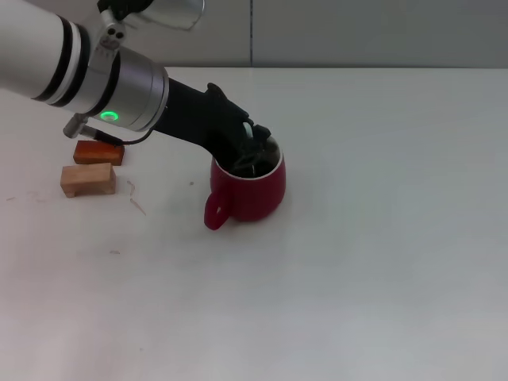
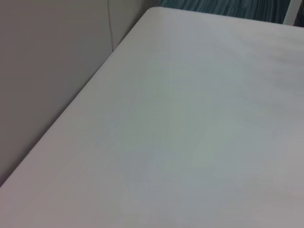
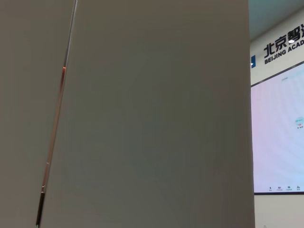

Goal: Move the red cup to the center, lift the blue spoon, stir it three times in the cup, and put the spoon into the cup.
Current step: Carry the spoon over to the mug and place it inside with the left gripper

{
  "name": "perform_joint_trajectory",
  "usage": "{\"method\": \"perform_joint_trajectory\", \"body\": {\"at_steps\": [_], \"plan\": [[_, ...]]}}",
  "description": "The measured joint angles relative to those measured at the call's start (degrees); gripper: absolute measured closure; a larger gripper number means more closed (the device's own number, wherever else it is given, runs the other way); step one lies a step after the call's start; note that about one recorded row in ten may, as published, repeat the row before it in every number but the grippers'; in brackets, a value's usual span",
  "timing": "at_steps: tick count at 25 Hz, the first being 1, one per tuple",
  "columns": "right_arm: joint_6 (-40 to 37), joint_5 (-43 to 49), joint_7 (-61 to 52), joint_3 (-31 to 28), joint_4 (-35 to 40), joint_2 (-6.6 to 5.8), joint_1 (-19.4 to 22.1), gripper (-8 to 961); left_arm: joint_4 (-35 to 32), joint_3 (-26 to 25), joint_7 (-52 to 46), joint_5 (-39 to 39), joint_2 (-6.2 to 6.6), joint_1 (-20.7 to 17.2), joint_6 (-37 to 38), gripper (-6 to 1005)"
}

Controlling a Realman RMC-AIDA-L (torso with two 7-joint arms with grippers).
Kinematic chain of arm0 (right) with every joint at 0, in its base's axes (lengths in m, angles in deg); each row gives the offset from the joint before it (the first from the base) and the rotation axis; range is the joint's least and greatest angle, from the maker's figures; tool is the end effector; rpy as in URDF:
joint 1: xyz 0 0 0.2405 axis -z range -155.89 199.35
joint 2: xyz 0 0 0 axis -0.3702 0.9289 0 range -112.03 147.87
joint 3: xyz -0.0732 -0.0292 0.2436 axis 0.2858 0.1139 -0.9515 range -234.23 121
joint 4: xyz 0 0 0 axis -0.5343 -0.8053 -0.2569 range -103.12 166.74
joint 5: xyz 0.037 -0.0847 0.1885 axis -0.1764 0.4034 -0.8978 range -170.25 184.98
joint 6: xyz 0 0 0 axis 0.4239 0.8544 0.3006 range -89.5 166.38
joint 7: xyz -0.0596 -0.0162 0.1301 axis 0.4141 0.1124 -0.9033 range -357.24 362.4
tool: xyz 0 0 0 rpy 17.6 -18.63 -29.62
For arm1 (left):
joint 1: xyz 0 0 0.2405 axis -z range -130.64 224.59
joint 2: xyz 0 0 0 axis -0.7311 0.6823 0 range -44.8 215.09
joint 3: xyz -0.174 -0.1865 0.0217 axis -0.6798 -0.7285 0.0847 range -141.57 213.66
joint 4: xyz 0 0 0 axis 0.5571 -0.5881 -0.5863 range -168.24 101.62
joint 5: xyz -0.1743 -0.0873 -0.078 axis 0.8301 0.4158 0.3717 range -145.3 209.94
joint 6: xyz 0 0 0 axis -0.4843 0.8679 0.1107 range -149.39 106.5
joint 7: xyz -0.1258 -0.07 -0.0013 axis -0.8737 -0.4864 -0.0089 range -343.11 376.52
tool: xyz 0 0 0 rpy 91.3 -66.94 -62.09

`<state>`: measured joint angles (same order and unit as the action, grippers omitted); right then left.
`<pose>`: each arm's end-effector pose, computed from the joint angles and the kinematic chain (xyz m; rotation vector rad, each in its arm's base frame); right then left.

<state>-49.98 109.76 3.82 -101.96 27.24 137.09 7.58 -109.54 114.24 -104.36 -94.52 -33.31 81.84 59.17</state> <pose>0.3942 0.2363 0.0710 -1.0274 0.3840 0.5211 -0.1287 0.3642 -0.0080 -2.8703 -0.3423 0.0150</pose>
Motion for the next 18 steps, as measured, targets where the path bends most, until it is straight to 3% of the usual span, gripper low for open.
{"method": "perform_joint_trajectory", "body": {"at_steps": [7,18], "plan": [[0.0,0.0,0.0,0.0,0.0,0.0,0.0,341,2.3,3.5,0.2,1.1,0.02,-0.5,-6.9,827],[0.0,0.0,0.0,0.0,0.0,0.0,0.2,344,3.0,2.2,0.1,-0.2,0.43,-2.5,-13.3,828]]}}
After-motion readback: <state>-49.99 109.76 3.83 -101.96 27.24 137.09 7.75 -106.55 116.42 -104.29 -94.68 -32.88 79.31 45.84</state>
